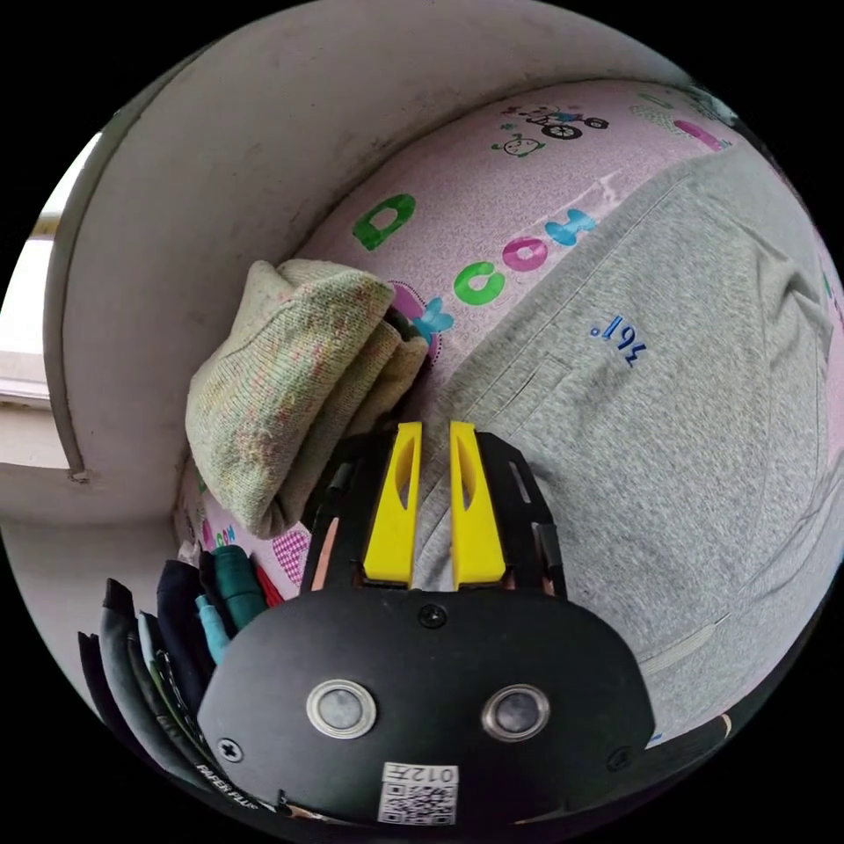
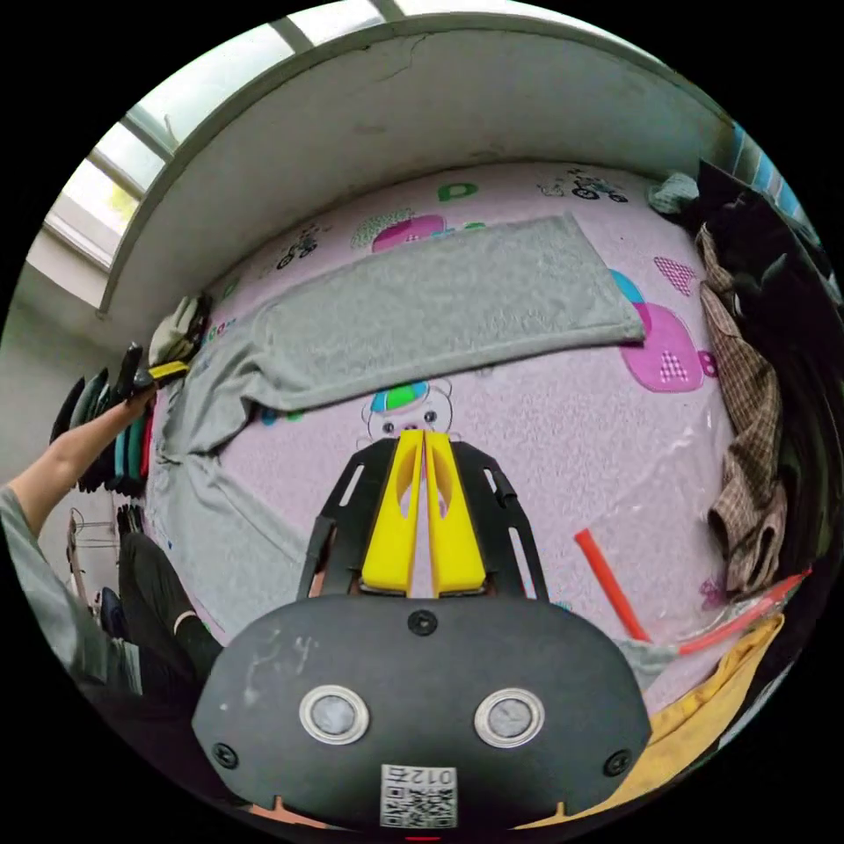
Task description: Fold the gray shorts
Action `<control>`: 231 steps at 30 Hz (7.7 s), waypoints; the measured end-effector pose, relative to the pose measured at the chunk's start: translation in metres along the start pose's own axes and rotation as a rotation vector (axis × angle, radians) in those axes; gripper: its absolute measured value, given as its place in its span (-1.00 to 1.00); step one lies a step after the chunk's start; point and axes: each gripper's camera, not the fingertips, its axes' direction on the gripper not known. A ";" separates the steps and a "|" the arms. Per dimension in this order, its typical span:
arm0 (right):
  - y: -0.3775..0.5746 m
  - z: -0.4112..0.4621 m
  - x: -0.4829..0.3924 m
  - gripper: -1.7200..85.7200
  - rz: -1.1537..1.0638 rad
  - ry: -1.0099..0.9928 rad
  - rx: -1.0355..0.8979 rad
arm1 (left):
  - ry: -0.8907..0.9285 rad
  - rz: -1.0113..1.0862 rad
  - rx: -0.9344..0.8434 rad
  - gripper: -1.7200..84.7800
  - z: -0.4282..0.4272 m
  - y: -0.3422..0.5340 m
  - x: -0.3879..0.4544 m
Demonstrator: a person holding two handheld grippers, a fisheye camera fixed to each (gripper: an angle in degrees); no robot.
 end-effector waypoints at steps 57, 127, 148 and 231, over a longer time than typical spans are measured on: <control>0.011 -0.172 0.012 -0.97 0.318 0.061 0.308 | 0.062 0.182 0.310 -0.96 -0.202 0.201 -0.020; 0.542 -0.336 0.146 -0.97 0.709 0.011 0.532 | 0.364 0.667 -0.074 -0.96 -0.161 0.301 0.124; 0.563 -0.314 0.180 -0.97 0.784 0.024 0.359 | 0.381 0.698 -0.129 -0.96 -0.145 0.249 0.132; 0.292 -0.103 -0.168 -0.82 -0.107 0.218 -0.079 | 0.339 0.053 -0.272 -0.95 -0.059 0.202 0.101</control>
